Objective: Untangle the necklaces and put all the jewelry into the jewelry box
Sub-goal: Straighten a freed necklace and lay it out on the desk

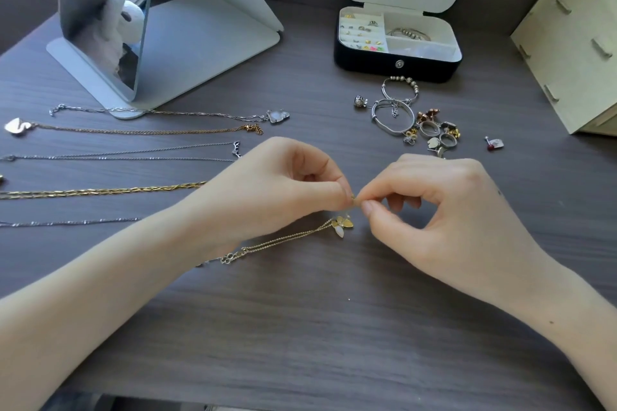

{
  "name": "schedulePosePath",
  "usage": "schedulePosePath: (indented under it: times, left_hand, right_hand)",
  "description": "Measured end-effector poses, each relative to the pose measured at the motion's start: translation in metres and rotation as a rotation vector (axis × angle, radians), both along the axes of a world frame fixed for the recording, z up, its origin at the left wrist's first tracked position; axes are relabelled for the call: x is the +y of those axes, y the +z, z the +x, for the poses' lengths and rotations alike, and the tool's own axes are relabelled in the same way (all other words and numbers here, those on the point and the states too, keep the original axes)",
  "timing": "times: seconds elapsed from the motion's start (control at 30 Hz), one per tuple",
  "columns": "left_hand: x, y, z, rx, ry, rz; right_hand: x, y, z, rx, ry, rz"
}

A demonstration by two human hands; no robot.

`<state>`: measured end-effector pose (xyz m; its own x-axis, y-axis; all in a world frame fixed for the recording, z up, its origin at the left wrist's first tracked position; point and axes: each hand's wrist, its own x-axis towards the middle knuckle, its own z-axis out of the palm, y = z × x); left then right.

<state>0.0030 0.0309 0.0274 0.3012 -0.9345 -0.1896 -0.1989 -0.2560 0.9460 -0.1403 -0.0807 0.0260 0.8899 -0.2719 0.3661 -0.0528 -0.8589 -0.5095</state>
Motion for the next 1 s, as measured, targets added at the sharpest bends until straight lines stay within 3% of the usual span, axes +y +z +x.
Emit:
schedulePosePath:
  times: [0.4, 0.63, 1.0]
  left_hand:
    - [0.0012, -0.0009, -0.0020, -0.015, -0.002, 0.003]
    - [0.0017, -0.0022, -0.0015, 0.014, 0.014, -0.038]
    - [0.0039, -0.0068, 0.0000, -0.119, -0.039, -0.141]
  right_hand:
    - [0.0025, -0.0021, 0.0015, -0.035, -0.020, -0.044]
    - [0.0053, -0.0038, 0.0007, -0.017, -0.007, 0.044]
    - [0.0005, -0.0027, -0.0015, -0.015, -0.035, 0.037]
